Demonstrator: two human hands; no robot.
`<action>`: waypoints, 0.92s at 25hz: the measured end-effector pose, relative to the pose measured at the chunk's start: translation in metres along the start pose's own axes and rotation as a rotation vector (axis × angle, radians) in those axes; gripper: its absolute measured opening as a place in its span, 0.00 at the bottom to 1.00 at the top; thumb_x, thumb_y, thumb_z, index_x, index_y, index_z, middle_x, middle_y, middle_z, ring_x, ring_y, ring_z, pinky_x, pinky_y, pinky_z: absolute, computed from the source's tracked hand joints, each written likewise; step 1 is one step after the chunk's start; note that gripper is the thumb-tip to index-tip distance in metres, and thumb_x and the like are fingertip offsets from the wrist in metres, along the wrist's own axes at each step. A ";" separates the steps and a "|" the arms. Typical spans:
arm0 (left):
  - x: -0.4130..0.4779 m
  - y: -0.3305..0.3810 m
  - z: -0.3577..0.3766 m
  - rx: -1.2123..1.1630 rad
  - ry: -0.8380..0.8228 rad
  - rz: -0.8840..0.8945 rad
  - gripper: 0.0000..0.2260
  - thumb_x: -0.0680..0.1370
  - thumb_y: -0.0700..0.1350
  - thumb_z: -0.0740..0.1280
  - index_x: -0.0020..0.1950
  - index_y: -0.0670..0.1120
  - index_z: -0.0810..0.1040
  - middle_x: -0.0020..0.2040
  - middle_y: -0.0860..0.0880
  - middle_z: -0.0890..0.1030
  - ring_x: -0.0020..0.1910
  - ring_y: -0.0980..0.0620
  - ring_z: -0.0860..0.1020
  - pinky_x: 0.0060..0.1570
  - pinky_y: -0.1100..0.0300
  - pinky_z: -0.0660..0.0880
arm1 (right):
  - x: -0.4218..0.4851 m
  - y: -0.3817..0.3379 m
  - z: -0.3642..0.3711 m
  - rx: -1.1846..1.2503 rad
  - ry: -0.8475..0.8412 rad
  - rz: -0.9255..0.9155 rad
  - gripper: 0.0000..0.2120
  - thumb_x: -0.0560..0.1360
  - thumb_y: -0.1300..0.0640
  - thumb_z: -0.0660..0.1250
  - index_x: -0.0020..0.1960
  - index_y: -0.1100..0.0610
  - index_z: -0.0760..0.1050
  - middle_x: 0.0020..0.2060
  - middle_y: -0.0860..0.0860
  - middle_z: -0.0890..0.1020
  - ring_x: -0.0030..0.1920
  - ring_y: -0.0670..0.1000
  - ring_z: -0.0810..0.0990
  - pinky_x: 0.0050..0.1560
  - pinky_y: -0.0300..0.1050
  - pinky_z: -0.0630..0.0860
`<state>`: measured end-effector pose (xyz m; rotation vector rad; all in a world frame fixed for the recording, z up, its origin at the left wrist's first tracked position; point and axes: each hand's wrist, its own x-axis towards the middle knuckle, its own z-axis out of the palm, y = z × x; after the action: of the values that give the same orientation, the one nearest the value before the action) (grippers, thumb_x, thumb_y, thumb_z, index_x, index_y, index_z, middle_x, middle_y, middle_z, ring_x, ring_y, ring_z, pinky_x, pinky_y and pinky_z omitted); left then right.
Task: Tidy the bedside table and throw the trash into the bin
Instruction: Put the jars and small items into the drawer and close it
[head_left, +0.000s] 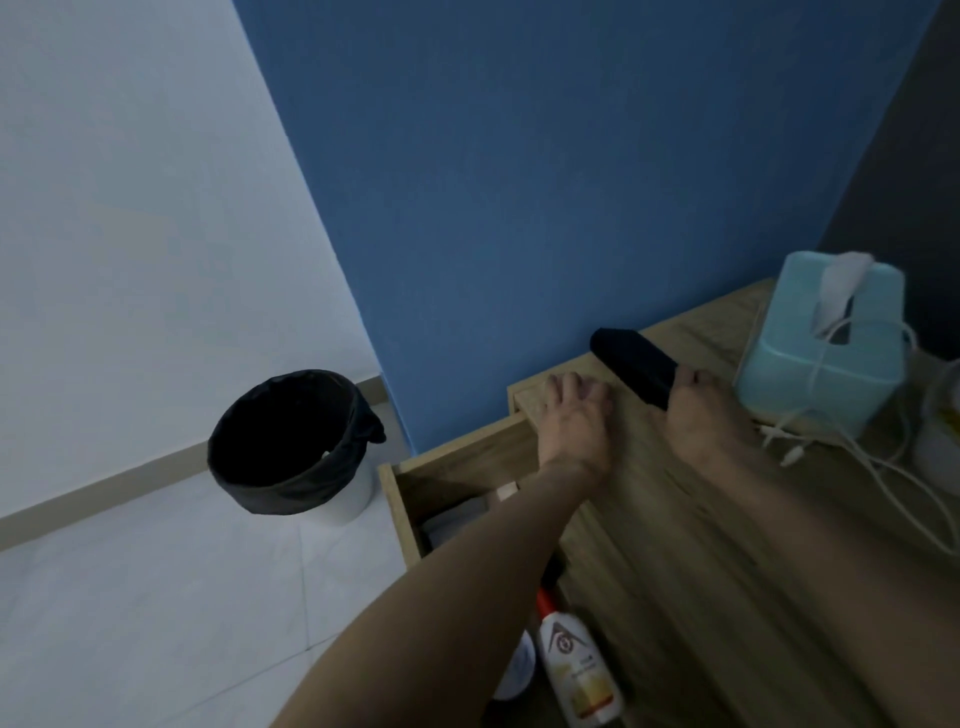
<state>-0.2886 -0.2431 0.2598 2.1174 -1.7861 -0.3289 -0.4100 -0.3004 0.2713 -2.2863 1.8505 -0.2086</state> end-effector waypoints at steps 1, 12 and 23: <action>-0.003 -0.003 -0.001 -0.033 0.011 -0.003 0.14 0.81 0.42 0.57 0.67 0.48 0.68 0.67 0.43 0.65 0.67 0.42 0.64 0.66 0.49 0.66 | -0.003 -0.006 -0.001 0.052 -0.015 0.017 0.23 0.74 0.53 0.64 0.62 0.64 0.61 0.59 0.65 0.73 0.57 0.63 0.73 0.48 0.49 0.71; -0.121 -0.022 -0.034 -0.178 -0.147 -0.108 0.25 0.75 0.45 0.68 0.70 0.49 0.65 0.67 0.43 0.68 0.67 0.43 0.65 0.65 0.49 0.67 | -0.111 -0.059 -0.004 0.103 -0.180 0.013 0.36 0.72 0.46 0.66 0.71 0.58 0.52 0.67 0.64 0.62 0.65 0.61 0.64 0.55 0.50 0.69; -0.231 -0.036 -0.007 -0.014 -0.328 -0.148 0.22 0.78 0.49 0.63 0.71 0.45 0.67 0.68 0.43 0.67 0.67 0.43 0.65 0.66 0.48 0.67 | -0.255 -0.065 0.036 0.110 -0.122 0.027 0.29 0.76 0.45 0.59 0.70 0.59 0.55 0.63 0.64 0.67 0.60 0.59 0.70 0.46 0.47 0.70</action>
<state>-0.2948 -0.0105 0.2404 2.2965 -1.7886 -0.7642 -0.3931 -0.0359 0.2544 -2.1498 1.7628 -0.1588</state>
